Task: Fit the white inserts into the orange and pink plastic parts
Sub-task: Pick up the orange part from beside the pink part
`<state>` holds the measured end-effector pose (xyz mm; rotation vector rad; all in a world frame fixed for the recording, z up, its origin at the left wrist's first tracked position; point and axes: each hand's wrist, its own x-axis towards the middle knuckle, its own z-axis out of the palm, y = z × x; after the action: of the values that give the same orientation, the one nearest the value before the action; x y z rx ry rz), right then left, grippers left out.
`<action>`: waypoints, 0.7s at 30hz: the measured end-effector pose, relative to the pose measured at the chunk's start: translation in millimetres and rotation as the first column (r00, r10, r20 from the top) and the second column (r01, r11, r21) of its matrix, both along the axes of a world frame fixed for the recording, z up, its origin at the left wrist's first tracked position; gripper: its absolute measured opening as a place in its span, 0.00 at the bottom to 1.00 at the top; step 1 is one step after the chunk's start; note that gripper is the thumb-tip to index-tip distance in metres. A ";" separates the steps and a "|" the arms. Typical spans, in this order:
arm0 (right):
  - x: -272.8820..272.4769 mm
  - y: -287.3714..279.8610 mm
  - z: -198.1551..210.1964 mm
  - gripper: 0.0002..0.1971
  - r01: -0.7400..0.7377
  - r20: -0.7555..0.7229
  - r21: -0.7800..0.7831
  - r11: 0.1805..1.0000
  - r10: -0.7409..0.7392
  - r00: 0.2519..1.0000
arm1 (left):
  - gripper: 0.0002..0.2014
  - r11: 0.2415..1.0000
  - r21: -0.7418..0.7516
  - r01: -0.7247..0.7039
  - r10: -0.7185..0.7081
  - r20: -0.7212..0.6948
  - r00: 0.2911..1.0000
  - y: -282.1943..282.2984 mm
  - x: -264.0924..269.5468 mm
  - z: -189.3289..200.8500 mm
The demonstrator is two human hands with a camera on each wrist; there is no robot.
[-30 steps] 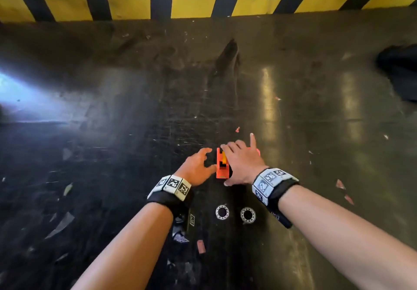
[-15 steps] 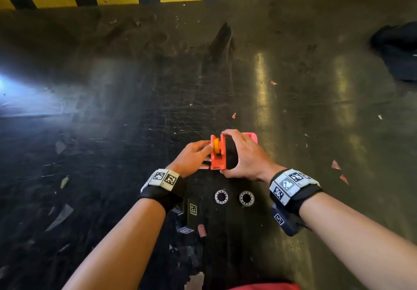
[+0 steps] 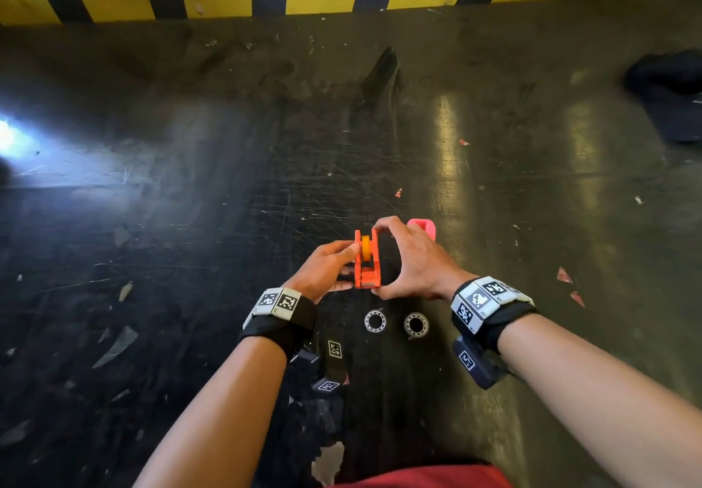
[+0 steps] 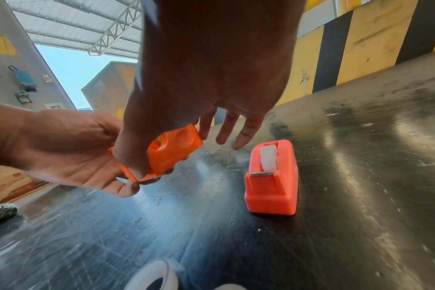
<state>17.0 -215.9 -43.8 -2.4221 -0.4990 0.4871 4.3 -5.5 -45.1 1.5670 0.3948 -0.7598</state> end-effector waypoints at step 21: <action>-9.8 -20.7 -11.4 0.54 0.090 -0.032 0.148 0.985 -0.087 0.996 | 0.25 0.708 0.706 -0.007 -0.411 0.420 0.809 9.6 -20.3 -19.3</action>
<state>7.2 -236.6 -55.2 -2.2803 -0.4004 0.4263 -16.0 4.1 -64.3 2.4892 0.0366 -0.2757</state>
